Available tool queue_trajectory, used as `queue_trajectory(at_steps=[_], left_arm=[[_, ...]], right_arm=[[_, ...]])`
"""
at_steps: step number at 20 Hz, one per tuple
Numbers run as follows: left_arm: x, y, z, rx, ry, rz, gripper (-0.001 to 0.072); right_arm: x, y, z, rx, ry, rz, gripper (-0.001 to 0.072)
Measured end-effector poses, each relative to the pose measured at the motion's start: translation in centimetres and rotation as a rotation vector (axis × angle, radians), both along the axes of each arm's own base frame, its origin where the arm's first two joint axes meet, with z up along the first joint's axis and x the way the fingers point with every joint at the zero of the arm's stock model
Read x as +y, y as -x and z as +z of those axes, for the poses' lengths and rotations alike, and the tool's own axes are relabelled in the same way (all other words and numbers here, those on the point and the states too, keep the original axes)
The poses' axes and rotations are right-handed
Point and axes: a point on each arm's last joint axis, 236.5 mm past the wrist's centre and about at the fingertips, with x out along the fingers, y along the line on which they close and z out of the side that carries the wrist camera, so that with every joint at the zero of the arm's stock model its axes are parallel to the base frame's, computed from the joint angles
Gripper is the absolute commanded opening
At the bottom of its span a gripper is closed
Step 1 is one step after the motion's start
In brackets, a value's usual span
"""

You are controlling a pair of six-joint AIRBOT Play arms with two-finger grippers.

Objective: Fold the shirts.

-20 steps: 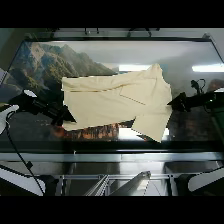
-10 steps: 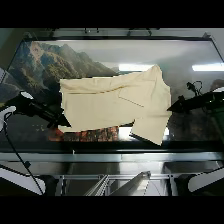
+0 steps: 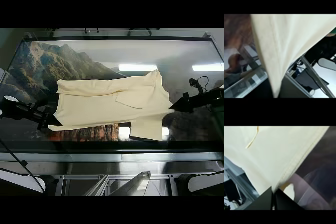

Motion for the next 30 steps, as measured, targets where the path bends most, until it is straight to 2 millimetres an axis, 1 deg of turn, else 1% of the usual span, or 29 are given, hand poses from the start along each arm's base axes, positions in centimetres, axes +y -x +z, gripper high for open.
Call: queue_trajectory(at_steps=[2,4,6,8,9,10,11,12,13,14,15,16,17,18,19,20,21,22,23,24,25,26,28,30], left_arm=[[-0.4,-0.5,0.8,-0.026,0.044,0.013,0.0023],[-1.2,-1.7,2.2,-0.089,0.102,0.044,0.0023],[-1.5,-2.7,3.2,-0.143,0.123,0.066,0.0023],[-1.7,-2.8,4.3,-0.182,0.138,0.061,0.0008],[-1.9,-2.6,5.3,-0.208,0.153,0.05,0.0008],[-2.3,-2.5,6.6,-0.245,0.17,0.045,0.0008],[-2.8,-2.7,8.4,-0.308,0.192,0.046,0.0008],[-3.5,-3.0,11.1,-0.399,0.232,0.049,0.0015],[-4.2,-3.6,14.7,-0.525,0.276,0.058,0.0017],[-5.0,-4.0,18.6,-0.665,0.317,0.068,0.0018],[-5.7,-3.7,23.5,-0.834,0.365,0.058,0.0019],[-6.2,-2.9,28.4,-1.008,0.399,0.045,0.0019],[-6.6,-1.6,33.9,-1.204,0.429,0.032,0.002],[-6.9,0.2,38.8,-1.386,0.446,0.023,0.0021],[-6.9,2.4,43.6,-1.566,0.455,0.02,0.0021],[-6.9,4.8,47.8,-1.737,0.447,0.02,0.0022],[-6.7,6.8,50.9,-1.866,0.423,0.025,0.0022],[-6.5,8.4,53.2,-1.97,0.387,0.034,0.0022],[-6.4,9.6,54.9,-2.04,0.368,0.042,0.0022],[-6.2,10.1,55.8,-2.071,0.367,0.054,0.0022],[-5.8,10.3,56.3,-2.078,0.382,0.069,0.0022],[-5.2,10.0,56.5,-2.065,0.41,0.089,0.0022],[-3.7,8.5,56.0,-2.0,0.469,0.127,0.0022],[-2.4,5.8,54.3,-1.894,0.497,0.152,0.0022]], right_arm=[[0.4,0.6,0.2,0.002,-0.007,0.003,0.0016],[0.7,0.8,0.7,-0.015,-0.019,0.004,0.0016],[0.9,1.1,0.9,-0.019,-0.022,0.003,0.0016],[1.4,1.6,1.4,-0.02,-0.035,0.005,0.0015],[1.8,2.0,2.1,-0.034,-0.052,0.006,0.0015],[2.5,2.1,3.5,-0.068,-0.081,0.002,0.0016],[3.2,2.0,5.7,-0.126,-0.116,-0.003,0.0016],[4.1,1.8,8.8,-0.212,-0.158,-0.009,0.0016],[4.8,1.7,12.4,-0.323,-0.193,-0.017,0.0016],[5.4,1.6,17.2,-0.471,-0.227,-0.037,0.0016],[5.8,1.7,21.8,-0.624,-0.236,-0.063,0.0016],[6.0,2.1,27.2,-0.806,-0.226,-0.105,0.0016],[6.2,3.2,32.5,-0.986,-0.196,-0.148,0.0016],[6.3,4.5,37.1,-1.148,-0.152,-0.198,0.0016],[6.4,6.2,41.5,-1.304,-0.096,-0.254,0.0016],[6.5,8.0,45.3,-1.445,-0.036,-0.311,0.0016],[6.6,10.0,48.8,-1.574,0.031,-0.369,0.0016],[6.7,11.8,51.5,-1.674,0.095,-0.417,0.0016],[6.8,13.1,53.4,-1.744,0.155,-0.452,0.0016],[6.7,13.8,54.4,-1.78,0.193,-0.472,0.0017],[6.7,14.0,54.8,-1.791,0.214,-0.478,0.0017],[6.4,13.8,54.9,-1.785,0.222,-0.478,0.0017],[5.7,12.2,53.8,-1.727,0.215,-0.453,0.0017],[4.8,10.1,52.1,-1.642,0.184,-0.428,0.0017]])
